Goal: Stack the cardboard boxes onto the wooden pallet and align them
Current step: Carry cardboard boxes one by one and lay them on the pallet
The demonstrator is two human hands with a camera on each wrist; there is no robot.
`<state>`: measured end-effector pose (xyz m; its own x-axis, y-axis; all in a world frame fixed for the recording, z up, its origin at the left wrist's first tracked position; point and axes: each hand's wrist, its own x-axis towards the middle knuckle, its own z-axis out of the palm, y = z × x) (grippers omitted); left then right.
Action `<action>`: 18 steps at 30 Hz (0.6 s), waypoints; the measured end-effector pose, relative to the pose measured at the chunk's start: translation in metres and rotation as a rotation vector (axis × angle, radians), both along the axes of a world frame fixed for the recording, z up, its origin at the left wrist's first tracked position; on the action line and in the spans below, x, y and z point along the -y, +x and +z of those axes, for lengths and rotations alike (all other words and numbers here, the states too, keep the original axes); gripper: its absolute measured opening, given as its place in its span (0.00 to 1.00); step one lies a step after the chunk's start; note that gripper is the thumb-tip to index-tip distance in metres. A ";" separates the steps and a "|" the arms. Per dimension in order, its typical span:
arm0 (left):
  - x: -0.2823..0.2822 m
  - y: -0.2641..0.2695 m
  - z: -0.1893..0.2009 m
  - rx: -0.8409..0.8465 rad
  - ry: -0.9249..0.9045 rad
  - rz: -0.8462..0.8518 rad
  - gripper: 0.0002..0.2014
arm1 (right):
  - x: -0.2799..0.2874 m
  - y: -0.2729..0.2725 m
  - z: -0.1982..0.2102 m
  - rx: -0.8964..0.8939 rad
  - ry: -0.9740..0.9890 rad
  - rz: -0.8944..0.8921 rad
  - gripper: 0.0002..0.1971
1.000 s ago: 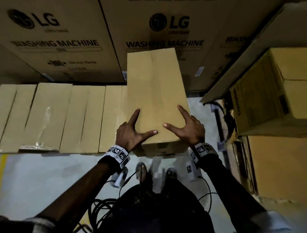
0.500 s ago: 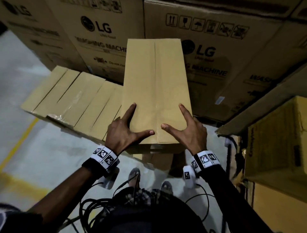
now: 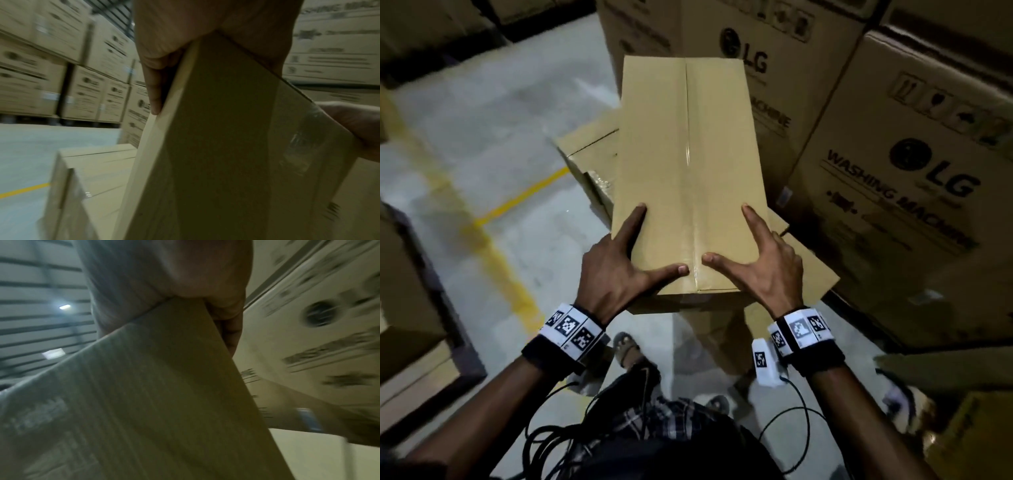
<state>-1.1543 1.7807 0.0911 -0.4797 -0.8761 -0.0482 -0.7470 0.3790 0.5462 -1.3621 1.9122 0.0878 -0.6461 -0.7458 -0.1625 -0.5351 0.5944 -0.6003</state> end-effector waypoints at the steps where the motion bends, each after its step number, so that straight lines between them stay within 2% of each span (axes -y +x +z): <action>1: 0.009 0.012 -0.002 -0.010 0.000 0.041 0.60 | 0.018 0.007 0.001 -0.012 0.008 0.042 0.59; 10: 0.123 0.128 -0.006 -0.089 0.022 0.352 0.61 | 0.201 0.097 0.010 -0.079 -0.038 0.348 0.59; 18: 0.208 0.270 0.005 -0.187 -0.023 0.663 0.61 | 0.366 0.231 0.017 -0.102 -0.137 0.686 0.59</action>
<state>-0.8839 1.5730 0.0958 0.1590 -0.9873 0.0055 -0.7190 -0.1120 0.6859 -1.1311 1.5464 0.1043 -0.0298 -0.9996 -0.0021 -0.8196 0.0256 -0.5724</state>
